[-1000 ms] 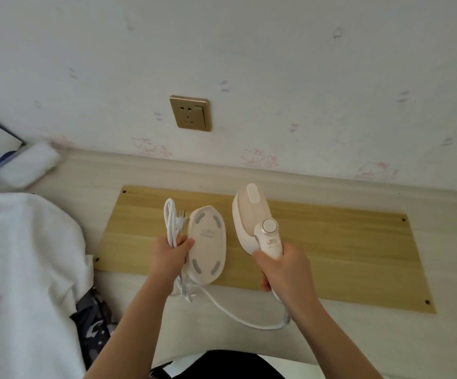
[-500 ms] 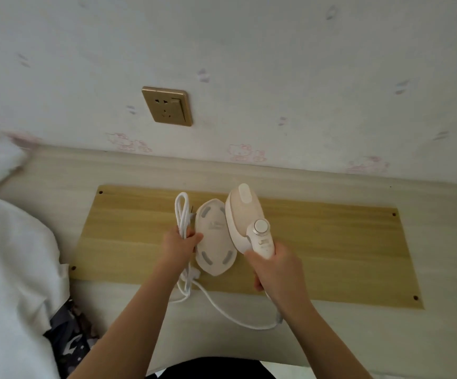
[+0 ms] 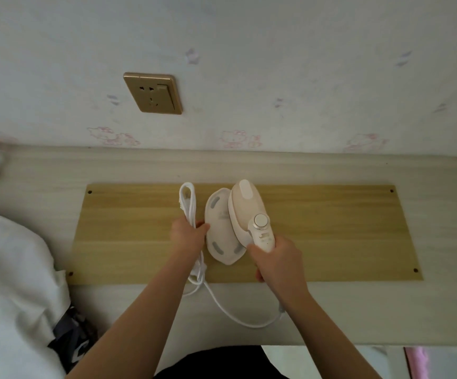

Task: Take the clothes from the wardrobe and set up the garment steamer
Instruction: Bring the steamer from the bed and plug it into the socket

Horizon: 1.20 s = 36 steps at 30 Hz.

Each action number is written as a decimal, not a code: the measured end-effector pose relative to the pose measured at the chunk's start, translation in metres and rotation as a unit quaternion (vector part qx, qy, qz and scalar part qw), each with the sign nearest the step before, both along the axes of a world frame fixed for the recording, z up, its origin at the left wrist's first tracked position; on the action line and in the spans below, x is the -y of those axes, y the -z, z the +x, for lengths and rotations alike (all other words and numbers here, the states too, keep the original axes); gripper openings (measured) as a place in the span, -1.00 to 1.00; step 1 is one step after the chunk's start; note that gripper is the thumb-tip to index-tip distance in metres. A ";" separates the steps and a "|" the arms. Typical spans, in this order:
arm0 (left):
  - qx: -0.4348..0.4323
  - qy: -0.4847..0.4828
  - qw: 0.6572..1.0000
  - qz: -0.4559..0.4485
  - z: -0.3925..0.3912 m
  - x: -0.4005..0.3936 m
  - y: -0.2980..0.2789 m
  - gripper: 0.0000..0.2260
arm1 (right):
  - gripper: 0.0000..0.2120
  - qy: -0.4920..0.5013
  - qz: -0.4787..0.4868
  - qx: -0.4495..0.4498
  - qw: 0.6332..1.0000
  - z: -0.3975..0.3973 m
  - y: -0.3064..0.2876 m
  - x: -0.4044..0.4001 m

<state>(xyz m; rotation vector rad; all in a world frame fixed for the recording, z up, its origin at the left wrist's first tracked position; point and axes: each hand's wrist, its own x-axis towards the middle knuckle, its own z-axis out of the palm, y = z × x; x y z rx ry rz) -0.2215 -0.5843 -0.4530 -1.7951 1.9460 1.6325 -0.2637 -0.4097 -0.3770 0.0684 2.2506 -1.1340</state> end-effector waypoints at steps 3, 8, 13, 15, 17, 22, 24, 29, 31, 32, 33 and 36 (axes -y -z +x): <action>0.003 0.013 1.000 -0.006 -0.001 -0.001 0.002 -0.78 | -0.86 -0.007 0.010 -0.006 1.000 0.004 0.001 0.002; 0.009 0.005 1.000 -0.016 -0.002 0.003 0.004 -0.79 | -0.88 0.004 -0.001 -0.002 1.000 0.013 0.004 0.003; 0.007 0.027 1.000 -0.011 -0.006 0.001 0.006 -0.79 | -0.88 0.010 -0.002 -0.003 1.000 0.018 0.007 0.006; 0.003 0.032 0.999 -0.012 -0.007 0.001 0.007 -0.79 | -0.87 0.013 0.001 -0.005 1.000 0.020 0.009 0.009; -0.002 0.031 1.000 -0.005 -0.008 0.002 0.009 -0.80 | -0.87 0.014 0.002 -0.005 1.000 0.023 0.011 0.013; -0.024 0.025 0.999 0.027 -0.004 0.006 0.012 -0.74 | -0.86 0.013 -0.001 0.002 1.000 0.029 0.015 0.025; -0.032 0.025 0.998 0.039 -0.003 0.008 0.014 -0.72 | -0.84 0.018 0.006 0.000 1.000 0.034 0.018 0.031; -0.042 0.026 0.997 0.053 -0.001 0.011 0.015 -0.72 | -0.80 0.037 0.012 0.001 0.999 0.044 0.025 0.039; -0.046 0.029 0.997 0.056 -0.001 0.011 0.013 -0.72 | -0.81 0.042 0.012 0.000 0.999 0.046 0.025 0.040; -0.047 0.030 0.997 0.058 -0.002 0.011 0.014 -0.72 | -0.81 0.046 0.012 0.000 0.999 0.048 0.025 0.040; -0.049 0.033 0.996 0.059 -0.002 0.011 0.013 -0.72 | -0.81 0.050 0.010 0.001 0.999 0.050 0.025 0.040; -0.054 0.037 0.996 0.062 -0.001 0.012 0.015 -0.73 | -0.78 0.058 0.004 0.003 0.998 0.053 0.025 0.041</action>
